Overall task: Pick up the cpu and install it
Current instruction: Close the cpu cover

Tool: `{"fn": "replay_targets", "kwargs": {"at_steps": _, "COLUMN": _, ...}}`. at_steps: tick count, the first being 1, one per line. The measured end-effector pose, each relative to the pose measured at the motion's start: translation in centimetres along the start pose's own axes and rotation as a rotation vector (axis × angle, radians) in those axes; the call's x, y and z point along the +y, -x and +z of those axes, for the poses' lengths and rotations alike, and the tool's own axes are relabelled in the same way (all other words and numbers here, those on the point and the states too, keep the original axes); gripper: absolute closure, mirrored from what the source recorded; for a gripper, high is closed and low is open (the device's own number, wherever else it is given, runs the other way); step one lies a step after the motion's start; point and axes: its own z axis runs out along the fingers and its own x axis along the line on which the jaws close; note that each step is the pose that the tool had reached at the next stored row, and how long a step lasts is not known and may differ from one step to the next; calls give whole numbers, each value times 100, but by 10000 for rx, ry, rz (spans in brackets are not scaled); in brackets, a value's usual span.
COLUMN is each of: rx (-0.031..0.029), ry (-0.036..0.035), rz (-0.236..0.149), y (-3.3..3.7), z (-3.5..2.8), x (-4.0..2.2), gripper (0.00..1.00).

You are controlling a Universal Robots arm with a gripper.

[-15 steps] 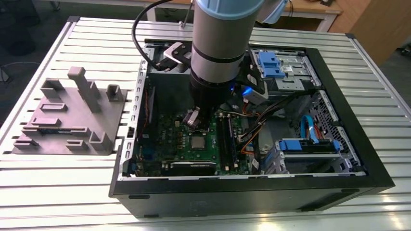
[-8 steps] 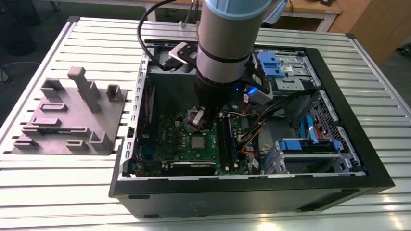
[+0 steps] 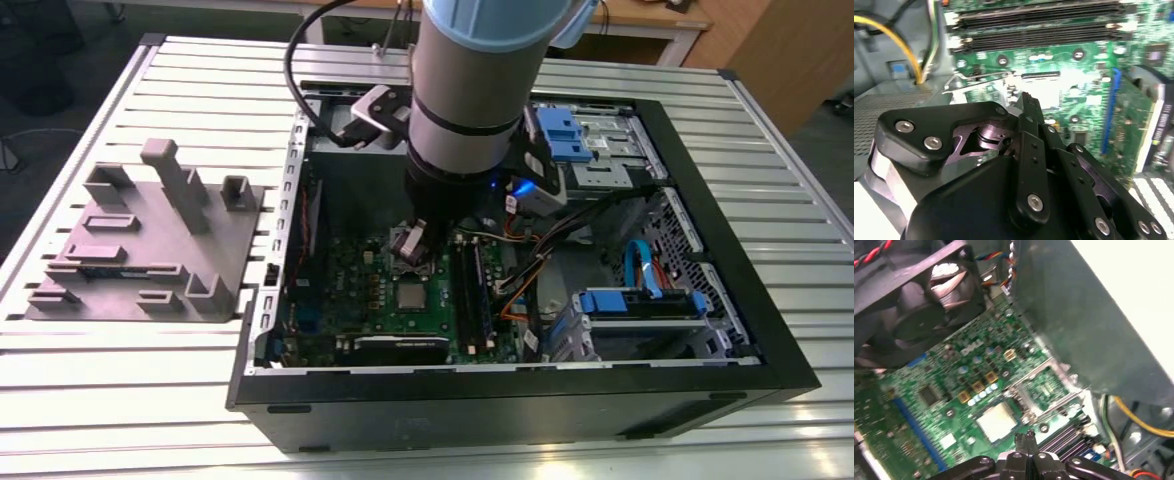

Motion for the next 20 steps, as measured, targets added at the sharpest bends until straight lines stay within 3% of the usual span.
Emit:
{"fn": "replay_targets", "kwargs": {"at_steps": 1, "rx": -102, "ry": 76, "rz": -16, "y": 0, "z": 0, "x": 0, "gripper": 90}}
{"fn": "replay_targets", "kwargs": {"at_steps": 2, "rx": -135, "ry": 101, "rz": -20, "y": 0, "z": 0, "x": 0, "gripper": 90}}
{"fn": "replay_targets", "kwargs": {"at_steps": 5, "rx": -146, "ry": 111, "rz": -26, "y": 0, "z": 0, "x": 0, "gripper": 90}}
{"fn": "replay_targets", "kwargs": {"at_steps": 6, "rx": -225, "ry": 169, "rz": -33, "y": 0, "z": 0, "x": -2, "gripper": 90}}
{"fn": "replay_targets", "kwargs": {"at_steps": 8, "rx": -517, "ry": 380, "rz": -46, "y": 1, "z": 1, "x": -2, "gripper": 90}}
{"fn": "replay_targets", "kwargs": {"at_steps": 9, "rx": -632, "ry": 466, "rz": -52, "y": 1, "z": 2, "x": -3, "gripper": 90}}
{"fn": "replay_targets", "kwargs": {"at_steps": 16, "rx": -577, "ry": 426, "rz": -50, "y": 23, "z": 27, "x": -34, "gripper": 90}}
{"fn": "replay_targets", "kwargs": {"at_steps": 20, "rx": -576, "ry": 425, "rz": -50, "y": 61, "z": 41, "x": -71, "gripper": 90}}
